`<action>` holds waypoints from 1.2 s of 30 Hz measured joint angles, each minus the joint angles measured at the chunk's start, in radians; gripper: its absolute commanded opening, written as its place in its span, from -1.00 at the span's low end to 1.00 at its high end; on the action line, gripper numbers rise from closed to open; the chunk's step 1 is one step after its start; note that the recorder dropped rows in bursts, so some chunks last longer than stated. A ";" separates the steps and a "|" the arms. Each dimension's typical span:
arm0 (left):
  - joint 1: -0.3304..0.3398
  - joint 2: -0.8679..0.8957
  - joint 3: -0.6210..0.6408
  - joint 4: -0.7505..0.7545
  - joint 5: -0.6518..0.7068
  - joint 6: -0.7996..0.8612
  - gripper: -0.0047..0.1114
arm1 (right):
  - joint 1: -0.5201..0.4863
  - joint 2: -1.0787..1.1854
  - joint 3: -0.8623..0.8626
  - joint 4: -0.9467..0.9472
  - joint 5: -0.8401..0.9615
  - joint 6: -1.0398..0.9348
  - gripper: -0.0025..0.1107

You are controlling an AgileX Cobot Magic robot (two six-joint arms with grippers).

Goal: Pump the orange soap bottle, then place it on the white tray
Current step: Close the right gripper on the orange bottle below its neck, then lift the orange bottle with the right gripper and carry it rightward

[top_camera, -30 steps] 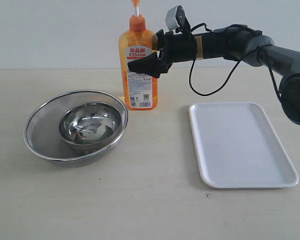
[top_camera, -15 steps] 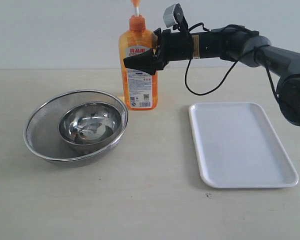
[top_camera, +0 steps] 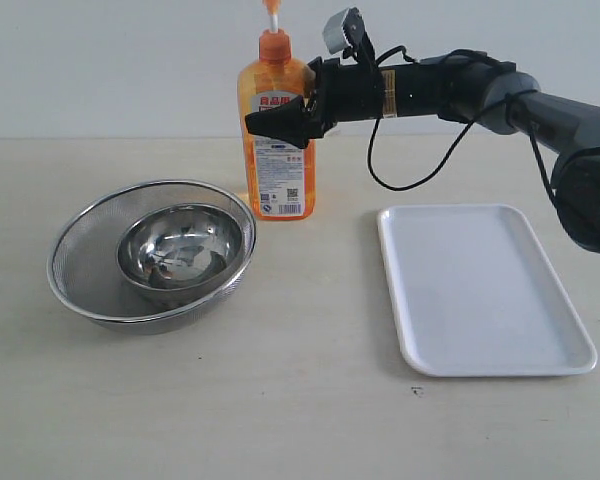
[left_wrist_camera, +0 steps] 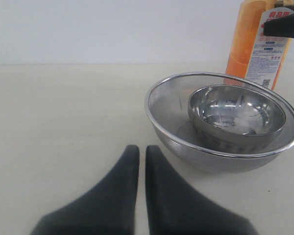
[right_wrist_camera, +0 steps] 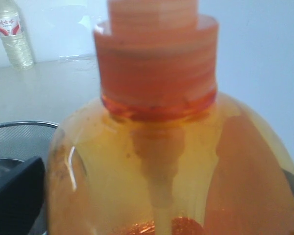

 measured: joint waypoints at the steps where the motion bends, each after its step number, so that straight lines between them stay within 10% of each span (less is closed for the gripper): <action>1: 0.000 0.000 0.000 0.000 0.000 0.000 -0.84 | 0.000 0.000 0.000 0.000 0.002 0.003 0.87; 9: 0.000 0.000 0.000 0.000 0.000 0.000 -0.84 | 0.000 0.000 0.000 -0.022 0.026 0.033 0.12; 36: 0.000 0.000 0.000 0.000 0.000 0.000 -0.84 | -0.030 0.000 -0.004 -0.033 0.014 0.119 0.01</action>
